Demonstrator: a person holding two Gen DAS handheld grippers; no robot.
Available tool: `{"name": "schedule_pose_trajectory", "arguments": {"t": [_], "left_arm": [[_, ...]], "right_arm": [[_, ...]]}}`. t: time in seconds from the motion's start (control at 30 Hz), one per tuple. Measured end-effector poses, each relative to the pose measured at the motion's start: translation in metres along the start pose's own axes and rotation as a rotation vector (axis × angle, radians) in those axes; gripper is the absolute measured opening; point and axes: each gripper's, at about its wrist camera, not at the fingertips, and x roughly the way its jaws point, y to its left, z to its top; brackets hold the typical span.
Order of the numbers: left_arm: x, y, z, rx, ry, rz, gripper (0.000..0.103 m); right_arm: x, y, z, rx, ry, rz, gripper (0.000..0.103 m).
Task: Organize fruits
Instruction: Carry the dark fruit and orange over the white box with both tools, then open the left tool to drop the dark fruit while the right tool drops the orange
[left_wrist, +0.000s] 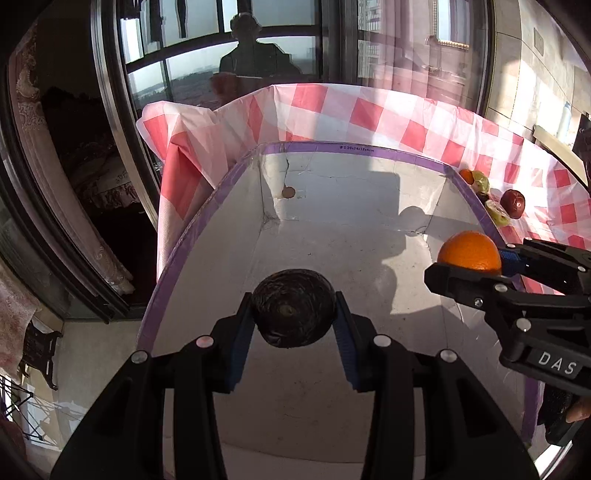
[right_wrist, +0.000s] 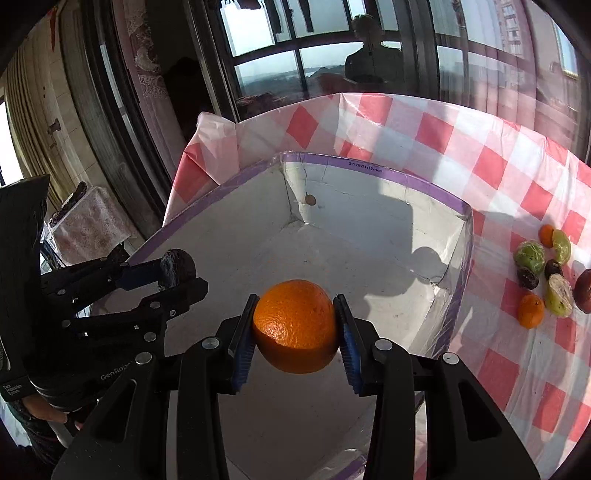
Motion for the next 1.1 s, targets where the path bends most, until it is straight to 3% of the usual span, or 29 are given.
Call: {"name": "schedule_pose_trajectory", "arguments": {"t": [0.2,0.4,0.6,0.77,1.1], "left_arm": [[0.030,-0.009,0.001,0.115,0.174,0.013,0.039],[0.034,-0.008,-0.002,0.129,0.206,-0.035,0.039],[0.030,-0.005,-0.001,0.104,0.188,-0.070,0.043],[0.026,-0.001,-0.004,0.084,0.178,-0.070,0.047],[0.029,0.006,-0.004,0.038,0.189,-0.065,0.049]], "right_arm": [[0.045,0.011,0.005,-0.113,0.224,-0.111,0.040],[0.053,0.013,0.002,-0.149,0.298,-0.145,0.040],[0.050,0.012,0.000,-0.125,0.302,-0.133,0.043],[0.044,0.011,0.000,-0.107,0.272,-0.126,0.049],[0.031,0.007,0.003,-0.059,0.193,-0.094,0.050]]}}
